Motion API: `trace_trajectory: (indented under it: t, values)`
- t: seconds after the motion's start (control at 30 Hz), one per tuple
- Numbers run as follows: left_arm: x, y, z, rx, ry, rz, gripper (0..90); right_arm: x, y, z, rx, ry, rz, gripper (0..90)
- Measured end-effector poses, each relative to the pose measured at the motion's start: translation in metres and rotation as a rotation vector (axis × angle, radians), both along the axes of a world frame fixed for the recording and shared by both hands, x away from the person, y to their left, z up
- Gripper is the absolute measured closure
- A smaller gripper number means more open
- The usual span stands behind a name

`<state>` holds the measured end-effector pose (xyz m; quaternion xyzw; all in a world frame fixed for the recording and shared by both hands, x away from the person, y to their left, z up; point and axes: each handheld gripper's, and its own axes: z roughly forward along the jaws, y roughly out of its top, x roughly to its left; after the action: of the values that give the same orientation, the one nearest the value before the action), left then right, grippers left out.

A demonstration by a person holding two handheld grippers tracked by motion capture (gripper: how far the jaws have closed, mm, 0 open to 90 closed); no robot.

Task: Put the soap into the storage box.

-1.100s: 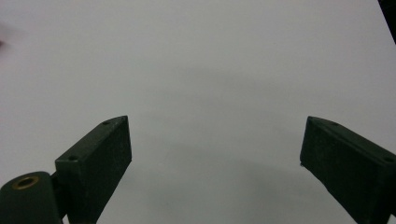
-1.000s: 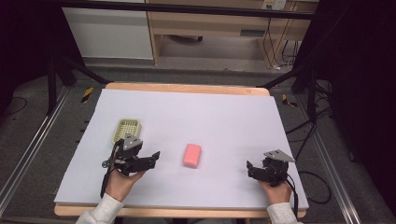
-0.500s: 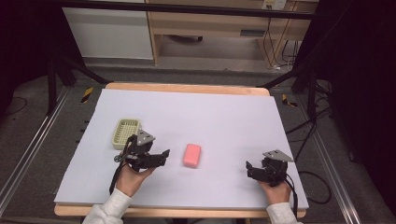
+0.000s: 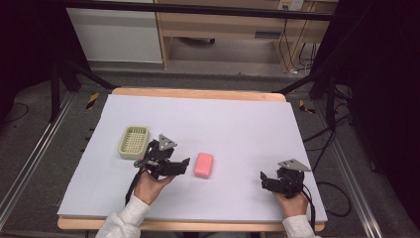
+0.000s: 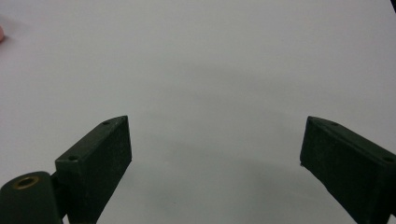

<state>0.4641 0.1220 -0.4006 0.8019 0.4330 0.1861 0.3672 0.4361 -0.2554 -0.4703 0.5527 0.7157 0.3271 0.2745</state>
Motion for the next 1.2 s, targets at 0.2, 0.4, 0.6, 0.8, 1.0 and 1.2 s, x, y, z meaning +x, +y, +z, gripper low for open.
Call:
trace_trajectory:
  t: [0.2,0.4,0.6,0.8,1.0,1.2]
  values:
    - [0.005,-0.012,-0.002,0.001,0.018,-0.01,28.1,0.0,0.0,-0.001,-0.001,0.006,0.003,9.3]
    - [0.008,-0.018,-0.002,-0.022,0.03,-0.021,29.9,0.001,0.001,-0.001,0.003,0.008,0.004,9.3]
    - [0.012,-0.029,-0.006,-0.008,0.056,-0.033,29.6,0.001,0.001,-0.001,0.0,0.012,0.008,9.3]
    - [0.016,-0.038,-0.01,0.008,0.081,-0.04,28.1,0.001,0.001,-0.001,0.002,0.014,0.01,9.3]
    - [0.021,-0.048,-0.013,0.016,0.102,-0.043,27.0,0.001,0.001,-0.001,0.002,0.016,0.014,9.3]
    - [0.024,-0.057,-0.02,0.025,0.118,-0.046,26.3,0.001,0.001,-0.001,0.006,0.02,0.014,9.3]
